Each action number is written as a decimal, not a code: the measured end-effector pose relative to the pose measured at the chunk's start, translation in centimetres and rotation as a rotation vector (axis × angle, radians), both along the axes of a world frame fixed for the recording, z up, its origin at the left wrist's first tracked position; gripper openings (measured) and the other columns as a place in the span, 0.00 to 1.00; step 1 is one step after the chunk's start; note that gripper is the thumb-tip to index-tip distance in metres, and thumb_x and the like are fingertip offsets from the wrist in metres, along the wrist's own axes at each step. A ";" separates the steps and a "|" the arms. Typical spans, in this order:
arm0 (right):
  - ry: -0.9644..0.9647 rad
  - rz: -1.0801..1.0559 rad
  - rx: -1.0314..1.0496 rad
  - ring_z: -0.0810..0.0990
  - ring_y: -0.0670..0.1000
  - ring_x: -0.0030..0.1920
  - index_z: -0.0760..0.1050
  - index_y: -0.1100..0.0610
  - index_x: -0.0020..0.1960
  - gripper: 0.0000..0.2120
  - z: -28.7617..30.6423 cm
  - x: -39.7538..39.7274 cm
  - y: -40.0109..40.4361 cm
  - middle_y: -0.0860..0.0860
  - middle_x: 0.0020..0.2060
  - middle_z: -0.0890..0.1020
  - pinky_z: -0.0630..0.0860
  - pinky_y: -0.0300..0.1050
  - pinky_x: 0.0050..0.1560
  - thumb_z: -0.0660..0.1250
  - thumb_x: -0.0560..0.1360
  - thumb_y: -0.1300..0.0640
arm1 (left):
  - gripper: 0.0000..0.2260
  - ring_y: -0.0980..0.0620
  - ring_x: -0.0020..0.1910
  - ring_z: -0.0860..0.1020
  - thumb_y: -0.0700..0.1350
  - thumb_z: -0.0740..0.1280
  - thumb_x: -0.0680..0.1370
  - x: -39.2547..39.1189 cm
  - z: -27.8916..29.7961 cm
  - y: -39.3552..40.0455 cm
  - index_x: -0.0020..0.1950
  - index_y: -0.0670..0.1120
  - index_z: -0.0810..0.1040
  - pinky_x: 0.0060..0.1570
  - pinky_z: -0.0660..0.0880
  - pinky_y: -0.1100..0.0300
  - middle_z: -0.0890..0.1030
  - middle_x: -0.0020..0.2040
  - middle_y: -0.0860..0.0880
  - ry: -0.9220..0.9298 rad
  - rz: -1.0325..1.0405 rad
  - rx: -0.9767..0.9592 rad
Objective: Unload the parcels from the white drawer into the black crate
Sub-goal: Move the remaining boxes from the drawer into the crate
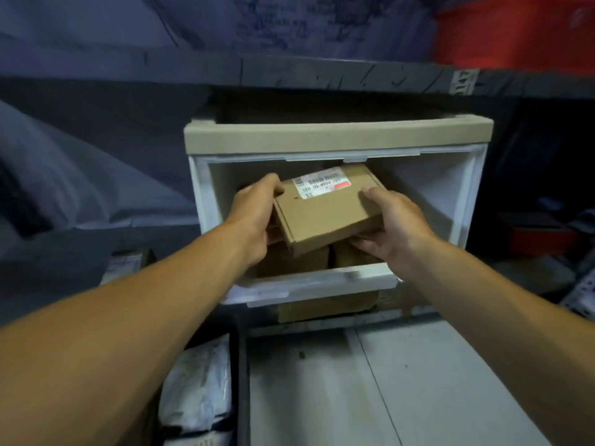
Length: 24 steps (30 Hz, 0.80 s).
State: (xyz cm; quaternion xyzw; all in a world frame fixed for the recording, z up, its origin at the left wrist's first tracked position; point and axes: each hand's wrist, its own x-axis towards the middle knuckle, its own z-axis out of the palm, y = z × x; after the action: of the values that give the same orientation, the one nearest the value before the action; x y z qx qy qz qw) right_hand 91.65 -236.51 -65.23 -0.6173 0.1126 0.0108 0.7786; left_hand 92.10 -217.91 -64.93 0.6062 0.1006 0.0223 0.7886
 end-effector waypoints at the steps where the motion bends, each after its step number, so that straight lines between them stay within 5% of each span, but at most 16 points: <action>1: 0.025 0.003 0.002 0.81 0.57 0.57 0.70 0.52 0.70 0.22 0.5 -1.2 0.3 0.56 0.60 0.79 0.82 0.55 0.48 0.70 0.79 0.52 | 0.05 0.48 0.43 0.82 0.46 0.63 0.80 -1.1 0.3 0.7 0.50 0.47 0.78 0.44 0.77 0.54 0.84 0.37 0.48 -0.008 -0.019 0.032; 13: 0.108 0.190 0.007 0.83 0.58 0.55 0.77 0.54 0.64 0.15 2.8 -13.1 2.9 0.59 0.56 0.83 0.84 0.52 0.40 0.69 0.78 0.55 | 0.07 0.53 0.38 0.84 0.43 0.74 0.76 -12.0 1.6 7.6 0.52 0.45 0.79 0.35 0.79 0.59 0.86 0.46 0.45 -0.047 -0.026 0.011; 17: 0.120 0.146 0.060 0.83 0.55 0.44 0.79 0.56 0.60 0.11 3.2 -14.4 3.9 0.55 0.40 0.86 0.83 0.52 0.44 0.68 0.78 0.57 | 0.03 0.46 0.43 0.85 0.44 0.72 0.78 -14.0 0.8 8.4 0.51 0.47 0.82 0.40 0.80 0.52 0.84 0.47 0.44 0.025 -0.146 0.038; 19: 0.140 0.154 0.100 0.84 0.54 0.42 0.78 0.56 0.62 0.13 2.7 -14.9 4.6 0.55 0.37 0.87 0.82 0.51 0.43 0.68 0.78 0.59 | 0.07 0.43 0.50 0.85 0.42 0.71 0.79 -14.5 1.0 8.3 0.57 0.48 0.82 0.45 0.81 0.51 0.84 0.52 0.43 0.026 -0.185 0.036; 24: 0.146 0.209 0.163 0.86 0.58 0.52 0.75 0.56 0.67 0.19 1.9 -15.1 6.8 0.58 0.49 0.88 0.82 0.51 0.46 0.72 0.77 0.60 | 0.23 0.45 0.52 0.85 0.32 0.74 0.74 -14.8 0.7 7.0 0.66 0.45 0.75 0.48 0.84 0.53 0.84 0.57 0.42 0.000 -0.023 -0.212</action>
State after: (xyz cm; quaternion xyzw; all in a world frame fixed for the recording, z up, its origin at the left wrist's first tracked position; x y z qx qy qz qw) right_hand 76.55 -229.74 -63.36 -0.5581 0.1030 0.1459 0.8104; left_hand 77.27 -210.89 -64.22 0.5206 0.0954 0.0024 0.8485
